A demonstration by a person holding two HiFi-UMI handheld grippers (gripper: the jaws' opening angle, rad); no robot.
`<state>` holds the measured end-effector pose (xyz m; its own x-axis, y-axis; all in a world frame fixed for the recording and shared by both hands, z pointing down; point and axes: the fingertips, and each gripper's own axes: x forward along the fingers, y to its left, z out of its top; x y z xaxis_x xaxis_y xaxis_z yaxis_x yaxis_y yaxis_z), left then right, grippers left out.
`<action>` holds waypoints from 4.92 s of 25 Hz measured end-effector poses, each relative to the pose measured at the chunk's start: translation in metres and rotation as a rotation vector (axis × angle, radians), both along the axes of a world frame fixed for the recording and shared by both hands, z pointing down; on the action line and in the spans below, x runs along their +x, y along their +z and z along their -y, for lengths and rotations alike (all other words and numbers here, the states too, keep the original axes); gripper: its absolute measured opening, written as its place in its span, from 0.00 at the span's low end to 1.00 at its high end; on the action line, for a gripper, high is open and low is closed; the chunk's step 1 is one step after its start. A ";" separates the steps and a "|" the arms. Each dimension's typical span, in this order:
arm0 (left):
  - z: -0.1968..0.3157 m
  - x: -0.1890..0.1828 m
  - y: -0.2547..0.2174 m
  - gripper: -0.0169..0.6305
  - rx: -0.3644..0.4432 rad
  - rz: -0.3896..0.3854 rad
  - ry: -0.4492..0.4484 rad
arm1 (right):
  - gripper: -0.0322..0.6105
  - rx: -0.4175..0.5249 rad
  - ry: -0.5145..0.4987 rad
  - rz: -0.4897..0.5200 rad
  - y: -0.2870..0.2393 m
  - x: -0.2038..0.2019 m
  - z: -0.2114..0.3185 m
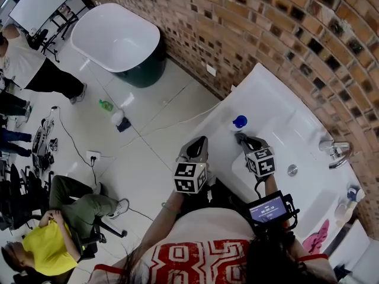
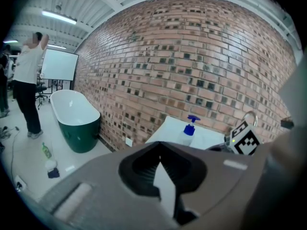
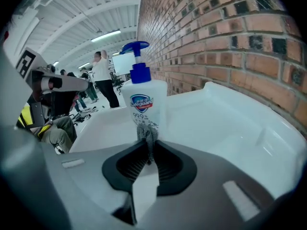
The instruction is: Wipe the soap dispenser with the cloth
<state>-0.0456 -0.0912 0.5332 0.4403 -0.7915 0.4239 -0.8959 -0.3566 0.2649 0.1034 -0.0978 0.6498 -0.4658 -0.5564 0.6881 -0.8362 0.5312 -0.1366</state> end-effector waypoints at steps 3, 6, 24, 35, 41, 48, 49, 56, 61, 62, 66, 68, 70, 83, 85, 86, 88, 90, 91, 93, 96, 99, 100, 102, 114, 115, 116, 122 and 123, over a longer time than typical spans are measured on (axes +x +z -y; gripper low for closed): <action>0.002 0.001 0.000 0.03 0.004 0.000 0.006 | 0.12 -0.006 0.062 0.013 0.002 0.015 0.005; 0.004 0.000 -0.002 0.03 0.006 0.000 0.007 | 0.12 -0.013 0.082 0.016 0.000 0.022 0.006; 0.007 -0.008 -0.007 0.03 0.020 -0.005 -0.002 | 0.12 0.056 0.139 0.389 -0.130 0.017 0.032; 0.006 -0.009 -0.006 0.03 0.017 -0.002 -0.010 | 0.12 0.033 0.159 0.365 -0.116 0.029 0.040; 0.005 -0.008 -0.004 0.03 0.015 0.002 -0.008 | 0.12 0.029 0.180 0.331 -0.105 0.041 0.037; 0.003 -0.006 -0.005 0.03 0.012 0.010 -0.004 | 0.12 0.130 0.195 0.269 -0.113 0.048 0.048; 0.003 -0.006 -0.005 0.03 0.013 0.010 -0.005 | 0.12 0.141 0.182 0.258 -0.111 0.045 0.048; 0.002 -0.009 -0.004 0.03 0.006 0.019 -0.011 | 0.12 0.128 0.130 0.210 -0.089 0.030 0.047; 0.002 -0.011 -0.002 0.03 0.000 0.024 -0.017 | 0.12 0.059 0.135 0.205 -0.061 0.027 0.040; 0.001 -0.011 -0.002 0.03 0.000 0.025 -0.017 | 0.12 0.043 0.135 0.201 -0.054 0.026 0.038; 0.002 -0.010 -0.001 0.03 -0.001 0.025 -0.016 | 0.12 -0.014 0.131 0.172 -0.028 0.023 0.031; 0.002 -0.011 -0.001 0.03 0.000 0.024 -0.018 | 0.12 -0.031 0.128 0.154 -0.018 0.023 0.028; 0.001 -0.013 0.000 0.03 0.000 0.025 -0.021 | 0.12 -0.048 0.127 0.142 -0.010 0.022 0.026; 0.000 -0.004 -0.003 0.03 -0.001 -0.001 0.033 | 0.12 0.001 0.365 0.268 -0.055 0.046 0.007; -0.001 0.001 -0.003 0.03 -0.002 -0.012 0.054 | 0.12 0.009 0.360 0.294 -0.069 0.040 -0.001; -0.001 0.004 -0.003 0.03 -0.002 -0.016 0.065 | 0.12 0.017 0.346 0.306 -0.077 0.034 -0.005; -0.001 0.010 -0.004 0.03 0.001 -0.024 0.093 | 0.12 0.031 0.318 0.335 -0.093 0.021 -0.011; -0.002 0.016 -0.004 0.03 0.003 -0.028 0.121 | 0.12 0.033 0.295 0.370 -0.103 0.007 -0.017; -0.002 0.018 -0.004 0.03 0.003 -0.029 0.135 | 0.12 0.031 0.290 0.382 -0.106 0.001 -0.018; -0.002 0.020 -0.004 0.03 0.002 -0.031 0.157 | 0.12 0.020 0.291 0.400 -0.109 -0.011 -0.020; 0.001 0.017 -0.004 0.03 0.006 -0.030 0.170 | 0.12 0.009 0.303 0.466 -0.114 -0.026 -0.018; 0.006 0.009 -0.005 0.03 0.010 -0.030 0.164 | 0.12 0.003 0.343 0.524 -0.119 -0.034 -0.011; 0.007 0.006 -0.006 0.03 0.011 -0.030 0.162 | 0.12 0.001 0.359 0.529 -0.119 -0.035 -0.008; 0.008 0.001 -0.006 0.03 0.011 -0.029 0.160 | 0.12 -0.006 0.382 0.541 -0.120 -0.037 -0.004; 0.011 -0.014 -0.006 0.03 0.012 -0.024 0.140 | 0.12 -0.061 0.462 0.628 -0.111 -0.042 0.006; 0.011 -0.015 -0.006 0.03 0.013 -0.023 0.139 | 0.12 -0.068 0.459 0.629 -0.109 -0.044 0.006; 0.010 -0.015 -0.007 0.03 0.014 -0.023 0.139 | 0.12 -0.075 0.454 0.630 -0.108 -0.046 0.006; 0.010 -0.022 -0.009 0.03 0.020 -0.019 0.112 | 0.12 -0.094 0.430 0.619 -0.101 -0.055 0.005; 0.010 -0.024 -0.010 0.03 0.022 -0.019 0.106 | 0.12 -0.080 0.422 0.619 -0.104 -0.056 0.006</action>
